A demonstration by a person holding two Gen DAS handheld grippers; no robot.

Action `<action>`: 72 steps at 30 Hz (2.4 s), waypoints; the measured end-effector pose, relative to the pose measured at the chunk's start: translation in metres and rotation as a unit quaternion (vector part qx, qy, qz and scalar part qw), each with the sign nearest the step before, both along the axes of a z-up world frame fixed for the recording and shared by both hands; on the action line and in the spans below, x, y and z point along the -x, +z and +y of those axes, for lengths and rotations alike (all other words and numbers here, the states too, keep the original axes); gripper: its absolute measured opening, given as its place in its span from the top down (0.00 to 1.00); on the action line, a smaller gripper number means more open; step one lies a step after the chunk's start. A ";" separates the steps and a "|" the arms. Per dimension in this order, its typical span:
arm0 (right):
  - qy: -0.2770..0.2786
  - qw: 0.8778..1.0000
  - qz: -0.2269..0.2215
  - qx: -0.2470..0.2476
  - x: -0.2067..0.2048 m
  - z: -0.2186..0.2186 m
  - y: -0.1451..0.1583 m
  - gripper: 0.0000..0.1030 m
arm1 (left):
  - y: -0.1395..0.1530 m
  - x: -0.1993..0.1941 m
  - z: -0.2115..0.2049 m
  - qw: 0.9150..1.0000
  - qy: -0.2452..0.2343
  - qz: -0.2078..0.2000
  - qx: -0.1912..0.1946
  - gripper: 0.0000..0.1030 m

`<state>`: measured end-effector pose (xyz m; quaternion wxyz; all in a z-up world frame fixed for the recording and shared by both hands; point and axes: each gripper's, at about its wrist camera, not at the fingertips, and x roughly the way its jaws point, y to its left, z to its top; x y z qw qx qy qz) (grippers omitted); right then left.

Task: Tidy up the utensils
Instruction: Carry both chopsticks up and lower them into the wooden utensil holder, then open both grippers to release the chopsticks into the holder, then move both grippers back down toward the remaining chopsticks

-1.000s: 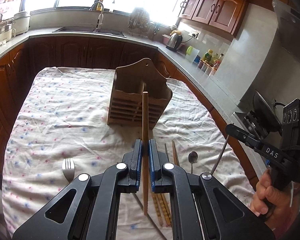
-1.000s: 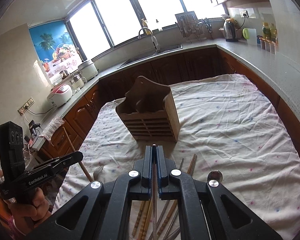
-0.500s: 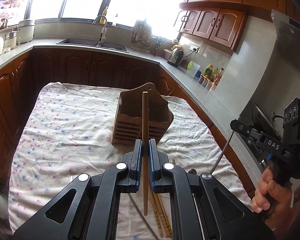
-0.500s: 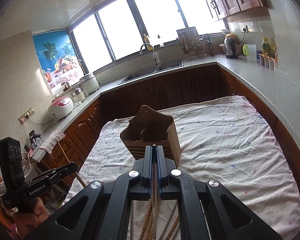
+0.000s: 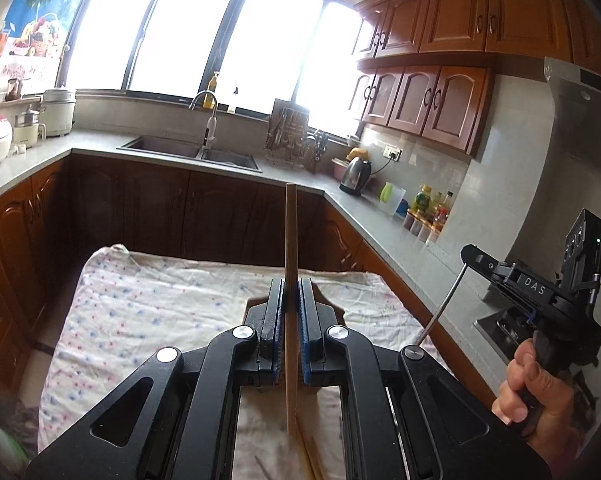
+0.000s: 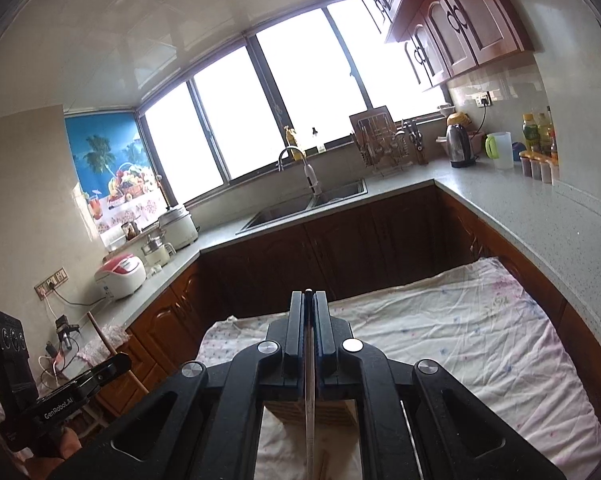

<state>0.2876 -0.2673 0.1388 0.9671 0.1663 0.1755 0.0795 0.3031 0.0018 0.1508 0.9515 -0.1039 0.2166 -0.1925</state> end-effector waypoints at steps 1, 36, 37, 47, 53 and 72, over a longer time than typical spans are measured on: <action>-0.004 1.000 -0.007 -0.002 -0.005 -0.001 0.004 0.96 | 0.004 -0.006 -0.001 1.000 0.003 -0.008 0.001 0.95; -0.036 0.998 0.022 -0.047 -0.113 -0.011 -0.107 0.95 | -0.105 -0.122 -0.029 0.998 0.049 0.031 0.001 0.94; -0.035 0.998 0.024 -0.045 -0.113 -0.009 -0.108 0.95 | -0.105 -0.122 -0.030 0.998 0.049 0.031 -0.001 0.94; -0.013 0.998 0.028 -0.060 -0.105 -0.014 -0.100 0.35 | -0.101 -0.109 -0.021 0.997 0.067 0.037 -0.002 0.44; -0.005 0.997 0.005 -0.077 -0.077 -0.024 -0.082 0.21 | -0.096 -0.083 -0.006 0.996 0.080 0.046 0.007 0.28; 0.017 0.997 0.051 -0.047 0.050 -0.023 -0.097 0.14 | -0.127 0.036 0.017 0.991 0.065 0.121 -0.005 0.24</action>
